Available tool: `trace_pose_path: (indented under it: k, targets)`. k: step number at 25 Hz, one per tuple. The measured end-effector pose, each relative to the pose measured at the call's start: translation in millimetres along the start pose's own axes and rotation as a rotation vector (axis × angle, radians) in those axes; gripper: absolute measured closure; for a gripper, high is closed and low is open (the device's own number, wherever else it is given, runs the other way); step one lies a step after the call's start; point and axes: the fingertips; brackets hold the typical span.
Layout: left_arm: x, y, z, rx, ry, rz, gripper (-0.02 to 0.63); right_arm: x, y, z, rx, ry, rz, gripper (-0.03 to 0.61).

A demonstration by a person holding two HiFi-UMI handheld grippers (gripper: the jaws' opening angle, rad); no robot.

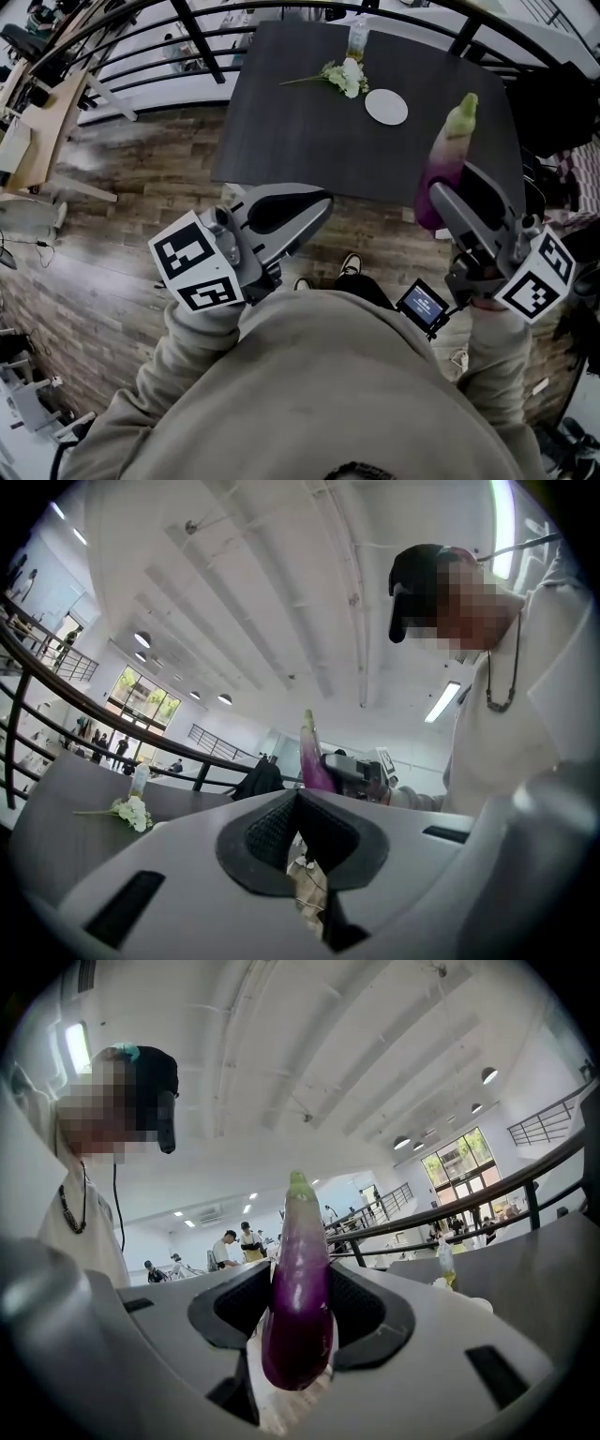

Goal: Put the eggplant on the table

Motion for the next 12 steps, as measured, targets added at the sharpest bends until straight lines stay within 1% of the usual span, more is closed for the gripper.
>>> trace_pose_path:
  k: [4, 9, 12]
  targets:
    - [19.5, 16.7, -2.9, -0.006, 0.005, -0.004, 0.607, 6.3, -24.2, 2.8, 0.010, 0.002, 0.005, 0.373]
    - [69.7, 51.7, 10.7, -0.006, 0.016, -0.014, 0.607, 10.3, -75.3, 29.8, 0.020, -0.006, -0.003, 0.373]
    - [100.4, 73.1, 15.9, 0.006, 0.010, -0.007, 0.607, 7.0, -110.1, 41.0, 0.026, -0.017, -0.017, 0.373]
Point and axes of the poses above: the fingertips, and each gripper's own axes: x forward along the fingers, y to its left, z out of its top, and after that the axes turned 15 degrees about -z, right-handed
